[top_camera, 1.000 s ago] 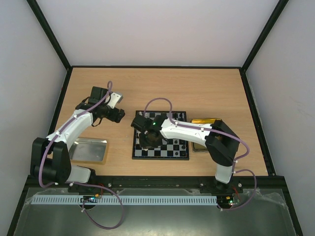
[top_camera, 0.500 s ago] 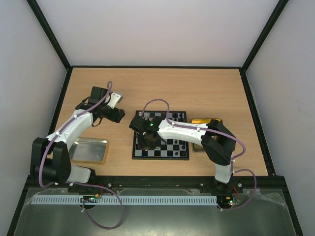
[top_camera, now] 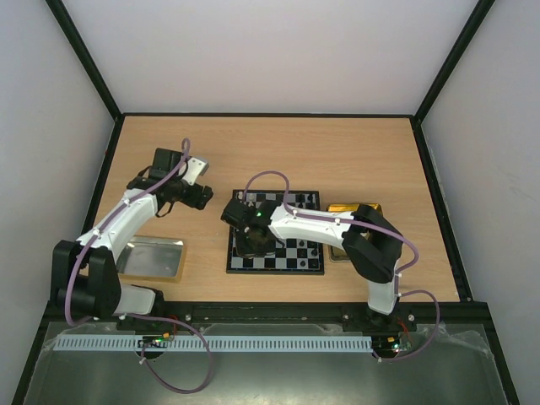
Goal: Set up the chess pieces on the board
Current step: Pick up the chessboard from the chessboard, then place the chess piece on the chessboard.
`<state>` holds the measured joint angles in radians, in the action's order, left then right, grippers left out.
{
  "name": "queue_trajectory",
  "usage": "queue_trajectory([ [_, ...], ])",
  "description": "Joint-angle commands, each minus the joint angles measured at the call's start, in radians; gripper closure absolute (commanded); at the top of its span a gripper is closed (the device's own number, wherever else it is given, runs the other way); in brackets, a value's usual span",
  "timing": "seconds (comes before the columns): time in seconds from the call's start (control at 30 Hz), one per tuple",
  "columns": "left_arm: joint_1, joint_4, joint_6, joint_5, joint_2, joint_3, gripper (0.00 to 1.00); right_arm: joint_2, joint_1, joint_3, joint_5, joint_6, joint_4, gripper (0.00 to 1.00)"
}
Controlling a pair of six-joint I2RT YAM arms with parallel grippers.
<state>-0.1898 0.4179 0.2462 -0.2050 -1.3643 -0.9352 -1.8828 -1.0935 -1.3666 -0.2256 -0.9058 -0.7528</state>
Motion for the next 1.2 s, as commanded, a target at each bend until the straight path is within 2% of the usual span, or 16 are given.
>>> queue_trajectory([
  [0.0,0.009,0.01,0.002,-0.003,0.022,0.006,0.13,-0.016,-0.007,-0.011,0.008,0.006,-0.002,0.87],
  [0.1,0.01,0.01,0.002,-0.006,0.021,0.005,0.13,-0.018,-0.007,-0.008,0.005,0.006,0.002,0.88],
  [0.37,0.01,0.01,0.003,-0.008,0.019,0.007,0.13,-0.017,-0.007,-0.037,0.017,0.007,-0.012,0.98],
  [1.17,0.012,0.008,0.004,-0.011,0.022,0.009,0.13,-0.085,-0.013,-0.131,0.011,0.029,-0.037,0.98],
])
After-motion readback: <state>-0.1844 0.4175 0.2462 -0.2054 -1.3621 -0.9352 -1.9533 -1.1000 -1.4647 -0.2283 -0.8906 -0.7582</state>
